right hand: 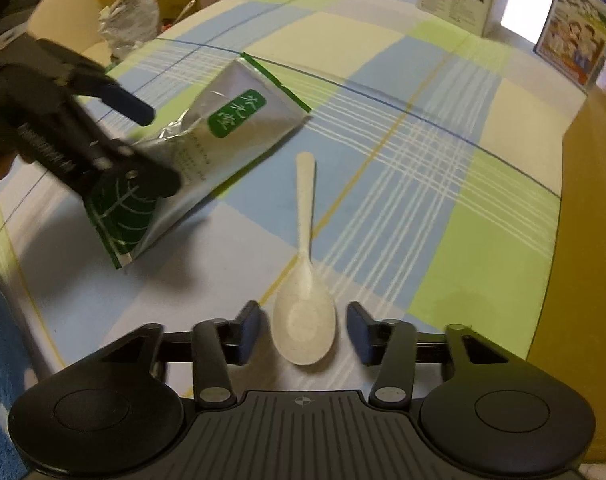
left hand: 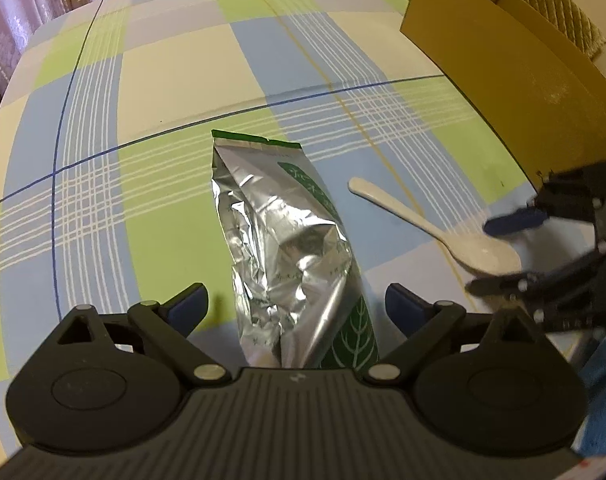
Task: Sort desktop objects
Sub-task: 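Lift the tea bag with the left tool while the right tool lifts the spoon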
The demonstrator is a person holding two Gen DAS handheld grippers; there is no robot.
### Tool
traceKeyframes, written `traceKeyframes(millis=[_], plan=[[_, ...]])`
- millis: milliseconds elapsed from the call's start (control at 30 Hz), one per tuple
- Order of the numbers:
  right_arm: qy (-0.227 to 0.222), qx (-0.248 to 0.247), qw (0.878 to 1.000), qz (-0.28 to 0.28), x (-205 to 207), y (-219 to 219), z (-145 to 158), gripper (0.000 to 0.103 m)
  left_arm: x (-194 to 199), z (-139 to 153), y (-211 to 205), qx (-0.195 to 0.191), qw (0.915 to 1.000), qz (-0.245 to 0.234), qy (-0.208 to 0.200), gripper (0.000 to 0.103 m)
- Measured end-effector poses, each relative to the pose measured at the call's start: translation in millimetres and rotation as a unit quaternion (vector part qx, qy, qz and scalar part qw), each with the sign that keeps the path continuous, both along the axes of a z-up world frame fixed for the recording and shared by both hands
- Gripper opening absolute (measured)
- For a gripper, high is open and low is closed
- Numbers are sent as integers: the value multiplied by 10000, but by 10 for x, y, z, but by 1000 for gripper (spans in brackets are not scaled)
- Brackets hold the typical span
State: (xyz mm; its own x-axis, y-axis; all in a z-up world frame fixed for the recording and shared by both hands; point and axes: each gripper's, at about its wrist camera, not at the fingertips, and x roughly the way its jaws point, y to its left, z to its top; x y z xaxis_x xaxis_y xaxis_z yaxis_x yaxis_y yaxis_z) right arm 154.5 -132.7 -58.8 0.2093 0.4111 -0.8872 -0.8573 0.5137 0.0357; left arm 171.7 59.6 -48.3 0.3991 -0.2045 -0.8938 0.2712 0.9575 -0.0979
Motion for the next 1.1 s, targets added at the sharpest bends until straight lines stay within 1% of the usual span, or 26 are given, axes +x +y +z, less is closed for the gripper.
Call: traceKeyframes(millis=[100, 200, 333, 400, 433, 500, 567, 600, 667, 800, 867, 900, 967, 1100], plan=[[85, 190, 9996, -200, 34, -59, -7, 30, 48, -58, 6, -52, 9999, 140, 59, 94], [59, 343, 9985, -417, 61, -109, -1, 30, 100, -94, 14, -207, 9993, 282, 106, 94], [-24, 451, 9968, -655, 84, -132, 3, 30, 168, -133, -13, -236, 9989, 380, 143, 93], [-38, 476, 9964, -700, 86, -141, 11, 30, 190, -157, -26, -169, 9988, 426, 151, 87], [-35, 488, 9962, -716, 90, -147, 15, 30, 199, -171, -33, -146, 9987, 452, 178, 78], [-39, 499, 9959, -751, 91, -160, 22, 30, 193, -173, -39, -139, 9986, 489, 161, 74], [-1, 532, 9955, -783, 103, -177, 27, 30, 172, -144, -42, -212, 9984, 504, 153, 59], [13, 546, 9953, -799, 112, -181, 29, 30, 153, -116, -33, -284, 9980, 541, 159, 56], [31, 569, 9950, -814, 114, -179, 31, 30, 91, -44, -43, -292, 9984, 483, 92, 53], [27, 585, 9952, -782, 97, -161, 31, 30, -16, -23, -94, -172, 9994, 273, 105, 53], [15, 587, 9953, -770, 96, -157, 26, 30, -20, -26, -80, -186, 9993, 291, 134, 58], [14, 596, 9952, -773, 98, -157, 25, 30, -4, -30, -77, -147, 9991, 361, 173, 60], [12, 610, 9951, -784, 119, -164, 18, 30, 28, -49, -106, -13, 9993, 297, 213, 68], [-29, 598, 9952, -769, 117, -157, 14, 30, 129, -117, -203, 246, 9990, 14, 371, 70]])
